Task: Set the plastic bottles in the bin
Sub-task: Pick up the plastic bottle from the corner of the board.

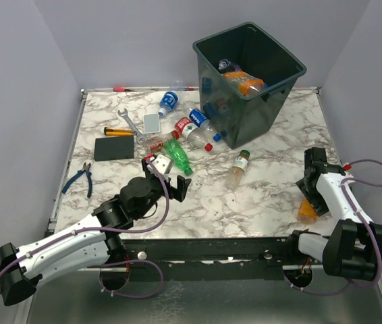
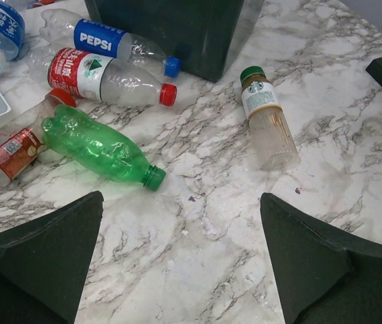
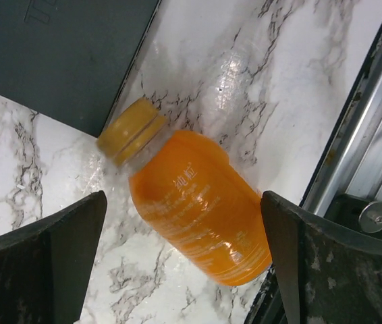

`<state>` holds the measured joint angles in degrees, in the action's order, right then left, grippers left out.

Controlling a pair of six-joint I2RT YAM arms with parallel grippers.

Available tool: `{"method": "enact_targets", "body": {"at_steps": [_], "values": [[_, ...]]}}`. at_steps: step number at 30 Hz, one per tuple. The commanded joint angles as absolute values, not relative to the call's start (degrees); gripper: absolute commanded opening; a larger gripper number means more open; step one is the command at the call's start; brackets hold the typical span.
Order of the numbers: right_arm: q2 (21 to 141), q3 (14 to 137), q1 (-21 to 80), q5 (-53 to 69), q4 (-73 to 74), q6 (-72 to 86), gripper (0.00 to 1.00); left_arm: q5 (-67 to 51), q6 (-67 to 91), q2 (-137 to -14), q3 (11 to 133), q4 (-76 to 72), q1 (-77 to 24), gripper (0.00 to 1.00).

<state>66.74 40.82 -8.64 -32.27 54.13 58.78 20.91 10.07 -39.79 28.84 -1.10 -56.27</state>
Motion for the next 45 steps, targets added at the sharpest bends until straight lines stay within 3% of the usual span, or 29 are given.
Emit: {"method": "enact_targets", "body": {"at_steps": [1, 11, 14, 17, 22, 28, 33, 39, 45], "values": [[67.7, 38.7, -8.8, -29.6, 50.2, 58.5, 1.00, 19.6, 10.0, -41.7, 30.8, -0.8, -56.3, 0.99], [67.0, 34.6, -8.8, -21.8, 43.5, 54.5, 0.99, 20.7, 10.7, -42.2, 30.6, -0.7, -56.3, 0.99], [66.9, 33.2, -8.8, -19.8, 41.2, 53.8, 0.95, 20.5, 10.8, -42.5, 30.6, -0.7, -56.3, 0.99], [67.4, 32.2, -8.9, -18.2, 39.6, 53.8, 0.85, 20.3, 11.0, -42.4, 30.6, -0.6, -56.3, 0.99], [64.4, 31.6, -8.9, -17.3, 38.6, 53.1, 0.58, 20.2, 11.1, -41.4, 30.5, -0.4, -56.3, 0.99], [52.3, 36.0, -8.7, -12.8, 42.2, 50.4, 0.47, 20.3, 11.1, -40.7, 30.6, -0.5, -56.3, 0.99], [37.0, 43.1, -6.5, 6.1, 38.8, 41.8, 0.36, 21.0, 11.4, -40.5, 30.6, -0.7, -56.3, 0.99], [22.8, 40.6, -3.8, 39.8, 20.2, 38.7, 0.36, 22.6, 12.5, -37.4, 29.7, -3.3, -56.3, 0.99], [16.5, 42.6, -0.9, 47.0, 20.9, 29.6, 0.38, 12.5, 16.1, -29.6, 25.5, -20.1, -56.3, 0.99]]}}
